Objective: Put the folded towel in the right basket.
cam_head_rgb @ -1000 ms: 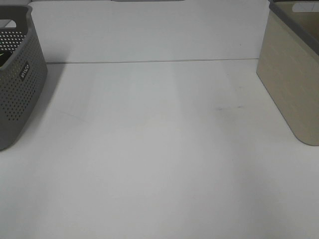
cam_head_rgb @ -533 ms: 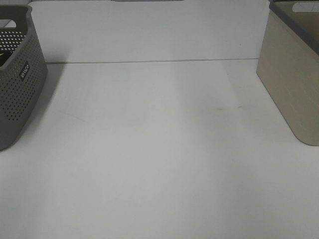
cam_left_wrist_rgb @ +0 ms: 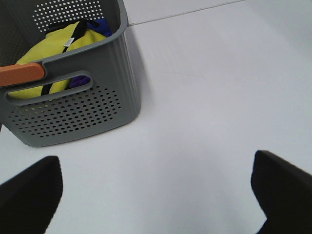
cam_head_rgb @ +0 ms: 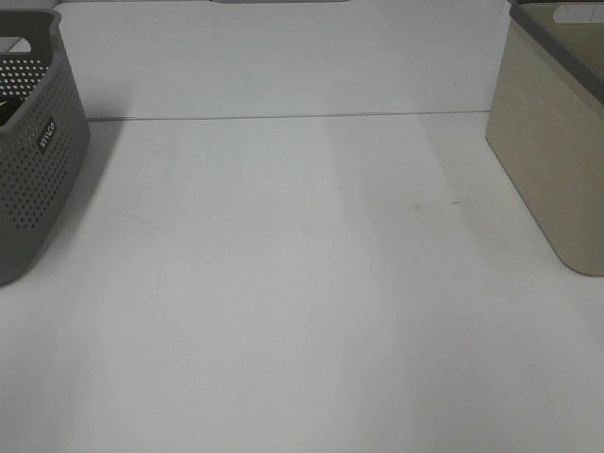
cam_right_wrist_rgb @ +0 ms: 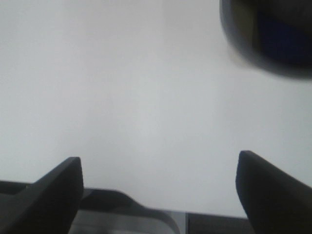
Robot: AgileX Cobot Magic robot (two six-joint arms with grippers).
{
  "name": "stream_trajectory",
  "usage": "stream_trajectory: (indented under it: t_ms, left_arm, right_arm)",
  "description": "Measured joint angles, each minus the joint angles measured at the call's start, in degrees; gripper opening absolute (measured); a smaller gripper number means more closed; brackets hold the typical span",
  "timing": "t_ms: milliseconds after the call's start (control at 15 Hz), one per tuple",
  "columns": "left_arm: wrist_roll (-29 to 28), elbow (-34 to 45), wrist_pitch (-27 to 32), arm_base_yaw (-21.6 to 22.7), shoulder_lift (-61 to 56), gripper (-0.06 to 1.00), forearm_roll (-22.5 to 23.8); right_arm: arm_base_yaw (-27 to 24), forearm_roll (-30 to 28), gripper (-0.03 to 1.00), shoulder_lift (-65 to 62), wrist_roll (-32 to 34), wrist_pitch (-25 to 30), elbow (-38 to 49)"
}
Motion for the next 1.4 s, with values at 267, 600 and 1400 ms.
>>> stream_trajectory:
  t_ms: [267,600,1400]
  left_arm:
    - [0.0,0.0,0.0,0.0,0.0,0.99,0.0]
    - [0.0,0.0,0.0,0.0,0.0,0.99,0.0]
    - [0.0,0.0,0.0,0.0,0.0,0.99,0.0]
  right_arm:
    - [0.0,-1.3,0.79,-20.5,0.2,0.1,21.9]
    - [0.0,-5.0,0.79,-54.3,0.6,-0.5,31.8]
    - [0.0,-7.4,0.79,-73.3,0.7,-8.4,34.6]
